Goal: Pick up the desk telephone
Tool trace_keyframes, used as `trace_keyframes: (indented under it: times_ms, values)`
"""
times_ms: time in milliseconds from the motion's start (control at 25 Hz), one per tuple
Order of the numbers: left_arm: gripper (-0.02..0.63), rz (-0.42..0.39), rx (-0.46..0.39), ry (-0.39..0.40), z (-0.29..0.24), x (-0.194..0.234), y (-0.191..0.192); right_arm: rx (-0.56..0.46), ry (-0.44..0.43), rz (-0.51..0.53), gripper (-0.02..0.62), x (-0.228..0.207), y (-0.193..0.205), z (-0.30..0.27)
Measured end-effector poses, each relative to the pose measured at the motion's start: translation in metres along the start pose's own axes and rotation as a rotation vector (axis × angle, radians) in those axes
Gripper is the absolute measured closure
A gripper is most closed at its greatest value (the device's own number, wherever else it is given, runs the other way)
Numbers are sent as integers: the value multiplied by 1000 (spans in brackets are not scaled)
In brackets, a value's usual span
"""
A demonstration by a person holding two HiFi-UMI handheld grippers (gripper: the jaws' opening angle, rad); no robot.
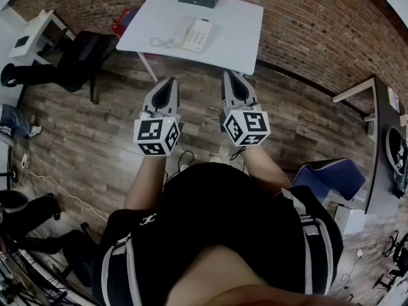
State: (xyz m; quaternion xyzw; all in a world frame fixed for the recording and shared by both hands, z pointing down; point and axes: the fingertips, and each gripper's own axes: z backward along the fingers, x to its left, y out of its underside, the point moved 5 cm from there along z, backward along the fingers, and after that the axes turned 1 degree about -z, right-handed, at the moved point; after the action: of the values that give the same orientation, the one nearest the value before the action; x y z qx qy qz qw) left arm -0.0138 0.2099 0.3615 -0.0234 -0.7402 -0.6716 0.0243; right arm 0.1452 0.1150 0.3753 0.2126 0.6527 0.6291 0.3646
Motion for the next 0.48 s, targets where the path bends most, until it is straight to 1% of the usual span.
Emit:
trace_keyframes:
  times_ms: [320,480]
  values:
    - [604,-12,9,-31,9,-12,0,-31,11,10,597,-4,-9,14]
    - [604,1,11,-52,12,-18,2,-24,-6,-1,597,-11,-9,20]
